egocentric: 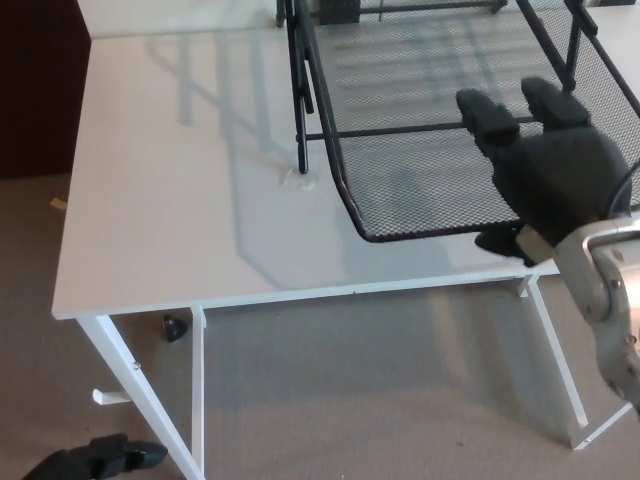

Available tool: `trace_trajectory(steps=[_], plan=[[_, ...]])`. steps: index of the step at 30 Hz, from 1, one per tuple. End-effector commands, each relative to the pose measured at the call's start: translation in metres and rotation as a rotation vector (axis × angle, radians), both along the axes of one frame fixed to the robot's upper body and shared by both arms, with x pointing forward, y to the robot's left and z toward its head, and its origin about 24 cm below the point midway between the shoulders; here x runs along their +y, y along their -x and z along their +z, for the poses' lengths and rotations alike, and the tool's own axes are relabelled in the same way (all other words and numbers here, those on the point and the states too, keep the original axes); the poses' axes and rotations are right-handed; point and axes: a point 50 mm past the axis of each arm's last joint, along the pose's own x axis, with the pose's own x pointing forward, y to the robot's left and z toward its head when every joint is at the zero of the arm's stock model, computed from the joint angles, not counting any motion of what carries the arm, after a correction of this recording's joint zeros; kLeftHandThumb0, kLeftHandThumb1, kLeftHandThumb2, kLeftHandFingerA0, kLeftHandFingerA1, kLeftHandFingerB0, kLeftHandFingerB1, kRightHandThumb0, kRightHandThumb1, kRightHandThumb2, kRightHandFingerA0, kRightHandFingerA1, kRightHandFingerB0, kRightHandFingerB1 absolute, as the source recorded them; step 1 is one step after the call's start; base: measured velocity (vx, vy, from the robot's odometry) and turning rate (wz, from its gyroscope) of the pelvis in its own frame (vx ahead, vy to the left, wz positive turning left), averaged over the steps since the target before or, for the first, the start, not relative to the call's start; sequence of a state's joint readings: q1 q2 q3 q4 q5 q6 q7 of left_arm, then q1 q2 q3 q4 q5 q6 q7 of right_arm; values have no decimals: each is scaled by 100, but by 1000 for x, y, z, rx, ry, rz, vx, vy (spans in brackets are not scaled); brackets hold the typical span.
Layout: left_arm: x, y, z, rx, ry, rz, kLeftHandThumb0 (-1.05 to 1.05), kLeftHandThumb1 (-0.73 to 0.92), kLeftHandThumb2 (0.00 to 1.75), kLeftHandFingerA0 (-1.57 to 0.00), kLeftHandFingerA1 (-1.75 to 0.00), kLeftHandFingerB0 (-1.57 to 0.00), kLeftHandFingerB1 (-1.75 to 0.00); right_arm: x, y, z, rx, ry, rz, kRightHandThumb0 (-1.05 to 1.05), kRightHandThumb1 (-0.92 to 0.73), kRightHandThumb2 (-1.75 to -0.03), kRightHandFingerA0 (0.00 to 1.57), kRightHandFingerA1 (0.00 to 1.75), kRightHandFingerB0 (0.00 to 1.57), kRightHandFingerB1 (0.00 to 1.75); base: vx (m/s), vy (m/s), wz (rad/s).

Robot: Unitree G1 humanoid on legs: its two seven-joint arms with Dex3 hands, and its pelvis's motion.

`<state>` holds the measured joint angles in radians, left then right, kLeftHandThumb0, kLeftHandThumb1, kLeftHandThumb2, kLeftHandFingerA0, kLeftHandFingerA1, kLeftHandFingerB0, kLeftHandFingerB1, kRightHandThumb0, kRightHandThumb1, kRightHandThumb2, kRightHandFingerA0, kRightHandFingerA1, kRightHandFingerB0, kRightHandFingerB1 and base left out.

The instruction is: The robot walk towards a table in front and then pushes a layer of a file tray back to its original position using its right hand

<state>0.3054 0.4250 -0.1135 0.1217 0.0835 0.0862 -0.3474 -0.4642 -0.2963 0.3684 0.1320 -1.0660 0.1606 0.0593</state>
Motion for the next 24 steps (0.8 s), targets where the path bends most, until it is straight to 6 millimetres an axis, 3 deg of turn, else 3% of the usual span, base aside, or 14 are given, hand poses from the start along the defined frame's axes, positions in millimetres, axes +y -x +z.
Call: trace_trajectory(steps=[1,24], plan=[[3,1,1,8,-22,-17,-21,65,59,-55,-45,-37,-37,1,-4,12,-18,51,-15,-71,-45,-77,0,0,0,4,0,0,0],[-2,-3,7,-9,-30,-41,-22,66,59,-54,-45,-36,-37,4,-37,2,89,68,-75,-68,-44,-76,0,1,0,7,0,0,0]])
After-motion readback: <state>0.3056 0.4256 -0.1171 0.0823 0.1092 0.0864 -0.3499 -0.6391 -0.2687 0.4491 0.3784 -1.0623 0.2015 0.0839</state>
